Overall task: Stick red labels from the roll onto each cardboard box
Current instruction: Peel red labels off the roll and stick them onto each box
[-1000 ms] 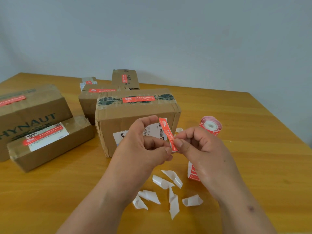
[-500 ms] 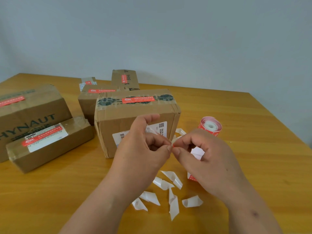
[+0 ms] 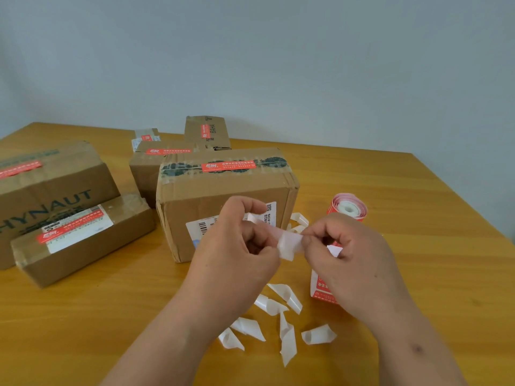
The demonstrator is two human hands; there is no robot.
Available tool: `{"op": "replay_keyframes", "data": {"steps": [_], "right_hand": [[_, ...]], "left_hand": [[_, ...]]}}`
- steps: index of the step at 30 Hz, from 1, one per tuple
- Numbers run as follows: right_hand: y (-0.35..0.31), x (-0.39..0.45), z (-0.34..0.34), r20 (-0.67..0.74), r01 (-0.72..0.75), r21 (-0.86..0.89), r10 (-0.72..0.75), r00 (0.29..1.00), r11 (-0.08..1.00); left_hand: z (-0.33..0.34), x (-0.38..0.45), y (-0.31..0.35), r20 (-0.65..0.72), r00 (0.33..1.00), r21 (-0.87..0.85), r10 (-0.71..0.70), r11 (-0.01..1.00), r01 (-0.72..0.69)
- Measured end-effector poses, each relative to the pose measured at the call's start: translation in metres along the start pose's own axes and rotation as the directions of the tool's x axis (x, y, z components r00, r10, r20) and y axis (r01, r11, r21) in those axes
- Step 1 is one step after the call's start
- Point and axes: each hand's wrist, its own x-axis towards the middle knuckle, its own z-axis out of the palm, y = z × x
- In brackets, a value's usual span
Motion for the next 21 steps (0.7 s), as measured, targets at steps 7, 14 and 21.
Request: {"op": "replay_keyframes", "data": {"steps": [7, 14, 21], "right_hand": [[0.007, 0.005, -0.014, -0.142, -0.218, 0.088, 0.229, 0.963, 0.972], [0.018, 0.009, -0.025, -0.338, -0.302, 0.075, 0.309, 0.889, 0.950], [0.002, 0.005, -0.021, -0.194, -0.284, 0.374, 0.374, 0.907, 0.883]], "left_hand": [[0.001, 0.003, -0.014, -0.028, 0.998, 0.180, -0.061, 0.982, 0.065], [-0.006, 0.009, -0.026, -0.027, 0.991, 0.450, -0.128, 0.884, 0.127], [-0.004, 0.004, -0.025, 0.195, 0.973, 0.513, -0.127, 0.858, 0.009]]}}
